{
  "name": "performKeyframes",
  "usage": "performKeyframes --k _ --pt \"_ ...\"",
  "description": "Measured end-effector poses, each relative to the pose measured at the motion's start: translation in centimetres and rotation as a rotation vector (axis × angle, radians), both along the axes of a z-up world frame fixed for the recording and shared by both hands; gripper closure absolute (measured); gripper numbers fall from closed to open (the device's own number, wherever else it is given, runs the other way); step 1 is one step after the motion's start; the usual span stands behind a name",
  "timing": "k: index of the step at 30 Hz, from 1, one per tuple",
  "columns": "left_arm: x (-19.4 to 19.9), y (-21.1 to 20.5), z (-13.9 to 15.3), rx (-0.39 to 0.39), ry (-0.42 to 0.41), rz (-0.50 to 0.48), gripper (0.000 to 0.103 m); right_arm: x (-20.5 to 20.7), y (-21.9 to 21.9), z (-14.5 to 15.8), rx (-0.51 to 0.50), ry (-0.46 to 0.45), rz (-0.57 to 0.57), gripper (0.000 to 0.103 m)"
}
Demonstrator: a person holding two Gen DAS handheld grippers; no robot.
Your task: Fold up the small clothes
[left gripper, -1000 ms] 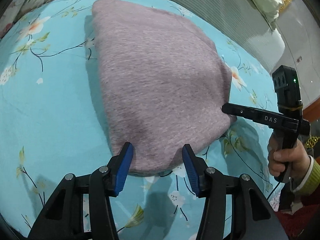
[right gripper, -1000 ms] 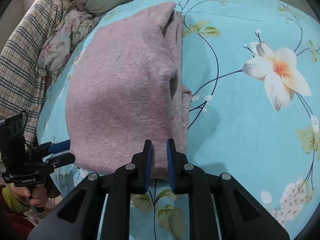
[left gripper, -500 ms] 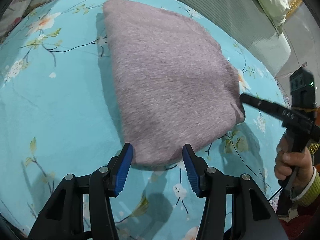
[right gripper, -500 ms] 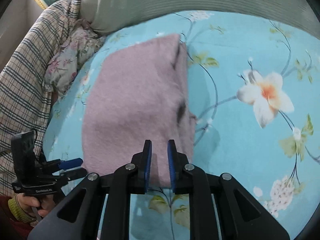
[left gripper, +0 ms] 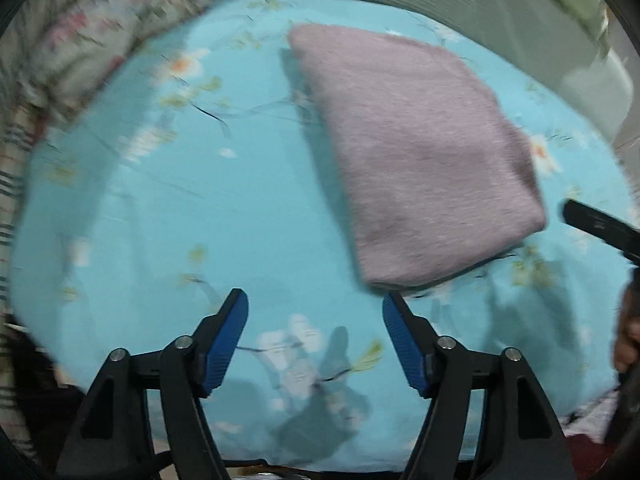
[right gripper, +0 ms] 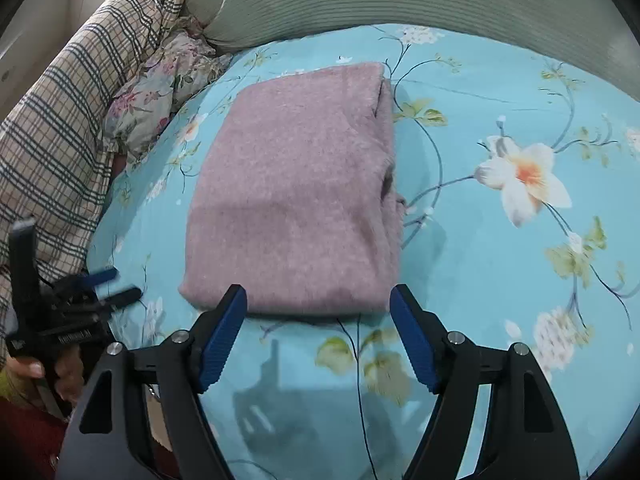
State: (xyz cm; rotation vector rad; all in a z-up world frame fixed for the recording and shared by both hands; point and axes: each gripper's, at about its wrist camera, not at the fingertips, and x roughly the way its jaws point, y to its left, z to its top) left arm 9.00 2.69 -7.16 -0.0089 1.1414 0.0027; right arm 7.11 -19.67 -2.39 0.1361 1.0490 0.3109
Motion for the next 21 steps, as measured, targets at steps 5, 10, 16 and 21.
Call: performKeyframes --k 5,10,16,21 --pt "-1.3 0.5 2.4 0.055 -0.087 0.050 0.022 -2.2 -0.3 0.7 -0.020 -0.011 -0.014 0.025" --pt "-2.2 0.3 3.7 0.004 -0.072 -0.034 0.022 -4.1 0.3 1.5 -0.066 -0.043 0.003 0.022" --pt "-3.4 -1.1 5.4 0.126 -0.145 -0.039 0.018 -5.0 1.0 2.2 -0.074 -0.077 0.008 0.022" --pt "-4.7 -1.3 7.8 0.142 -0.275 -0.067 0.018 -5.4 1.6 3.3 -0.072 -0.122 0.020 0.022"
